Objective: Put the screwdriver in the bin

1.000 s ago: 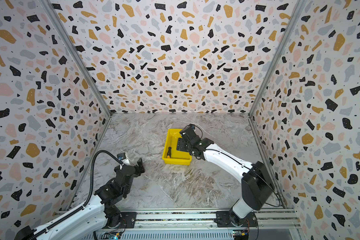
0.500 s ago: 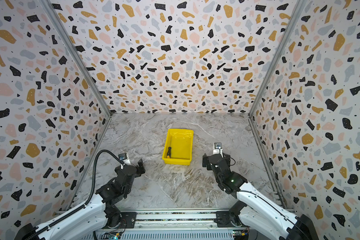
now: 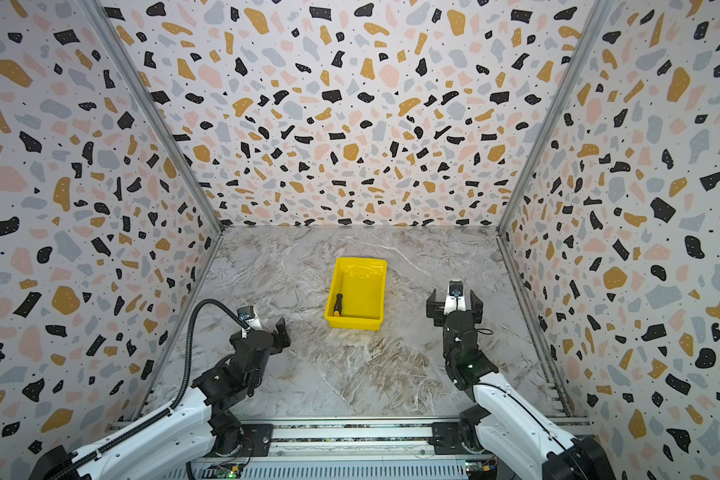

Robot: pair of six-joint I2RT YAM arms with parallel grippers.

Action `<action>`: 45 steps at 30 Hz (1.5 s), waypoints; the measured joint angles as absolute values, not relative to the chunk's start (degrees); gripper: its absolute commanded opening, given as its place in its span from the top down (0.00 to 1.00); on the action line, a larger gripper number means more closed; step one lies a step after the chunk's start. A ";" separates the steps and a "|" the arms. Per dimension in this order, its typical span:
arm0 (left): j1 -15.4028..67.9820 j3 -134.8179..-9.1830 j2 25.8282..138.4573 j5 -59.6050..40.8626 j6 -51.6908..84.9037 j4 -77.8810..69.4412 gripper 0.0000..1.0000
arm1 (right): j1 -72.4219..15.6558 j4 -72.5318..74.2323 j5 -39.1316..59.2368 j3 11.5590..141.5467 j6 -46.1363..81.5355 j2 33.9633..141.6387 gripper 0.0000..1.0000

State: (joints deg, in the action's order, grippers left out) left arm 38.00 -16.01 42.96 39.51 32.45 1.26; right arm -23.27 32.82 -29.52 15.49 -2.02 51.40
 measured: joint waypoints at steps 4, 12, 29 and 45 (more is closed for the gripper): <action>38.00 -16.01 43.05 39.51 32.45 1.26 0.05 | -20.88 46.26 -26.15 8.49 -6.85 59.27 0.00; 38.00 -16.01 43.09 39.51 32.42 1.23 0.05 | -16.16 59.90 -22.31 7.46 -8.12 71.72 0.00; 38.00 -16.01 43.77 39.53 32.42 1.21 0.00 | -10.26 80.14 -16.64 5.28 -3.07 86.35 0.01; 38.00 -20.80 51.68 53.41 20.16 -11.09 0.00 | -8.21 77.17 -12.99 8.62 -1.50 86.50 0.01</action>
State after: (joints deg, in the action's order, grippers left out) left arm 38.00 -20.80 51.68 53.41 20.16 -11.09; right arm -8.21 77.17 -12.99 8.62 -1.50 86.50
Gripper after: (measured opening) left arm 0.997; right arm 0.990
